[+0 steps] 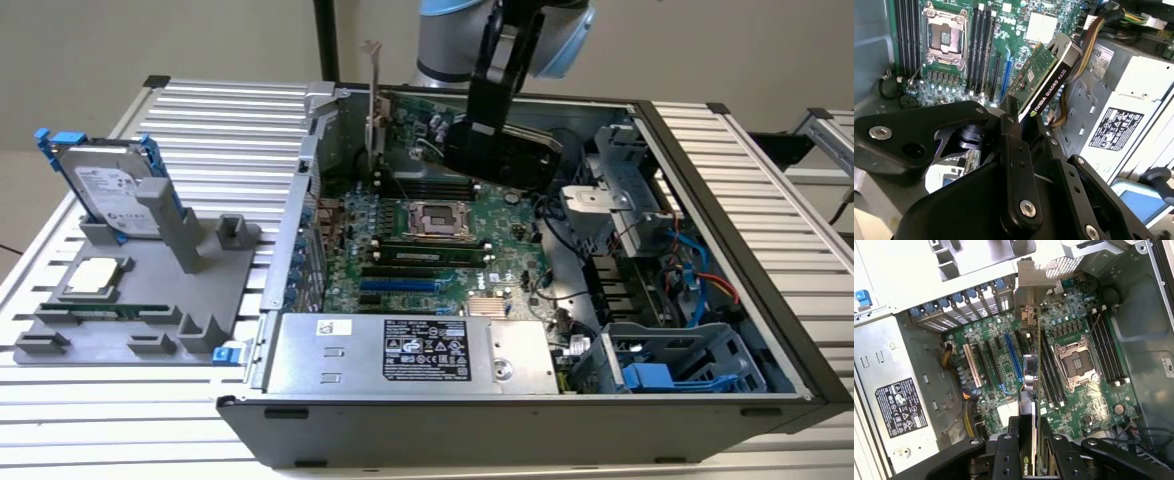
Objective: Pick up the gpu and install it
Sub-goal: 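Insert the gpu into the slot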
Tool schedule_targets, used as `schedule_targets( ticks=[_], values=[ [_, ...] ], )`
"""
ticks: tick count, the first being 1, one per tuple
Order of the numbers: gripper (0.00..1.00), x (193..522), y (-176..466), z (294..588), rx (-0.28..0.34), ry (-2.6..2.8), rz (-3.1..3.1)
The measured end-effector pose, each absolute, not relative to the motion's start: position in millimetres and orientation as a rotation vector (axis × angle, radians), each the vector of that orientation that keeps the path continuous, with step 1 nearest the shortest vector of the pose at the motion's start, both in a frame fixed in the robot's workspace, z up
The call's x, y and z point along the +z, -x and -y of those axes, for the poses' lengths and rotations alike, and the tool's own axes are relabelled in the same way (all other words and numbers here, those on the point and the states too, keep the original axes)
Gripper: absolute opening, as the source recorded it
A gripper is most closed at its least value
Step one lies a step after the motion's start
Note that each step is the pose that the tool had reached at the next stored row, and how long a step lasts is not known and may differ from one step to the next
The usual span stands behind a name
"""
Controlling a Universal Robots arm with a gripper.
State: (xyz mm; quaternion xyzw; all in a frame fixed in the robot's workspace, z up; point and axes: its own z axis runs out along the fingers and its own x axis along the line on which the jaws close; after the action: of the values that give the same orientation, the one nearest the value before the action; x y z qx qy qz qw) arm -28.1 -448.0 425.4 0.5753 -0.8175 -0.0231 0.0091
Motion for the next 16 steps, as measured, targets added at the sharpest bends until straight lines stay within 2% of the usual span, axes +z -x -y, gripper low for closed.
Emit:
schedule_targets(
  ticks=[16],
  values=[
    [0.0,426.6,28.1,448.0,-0.071,-1.916,2.463]
  ],
)
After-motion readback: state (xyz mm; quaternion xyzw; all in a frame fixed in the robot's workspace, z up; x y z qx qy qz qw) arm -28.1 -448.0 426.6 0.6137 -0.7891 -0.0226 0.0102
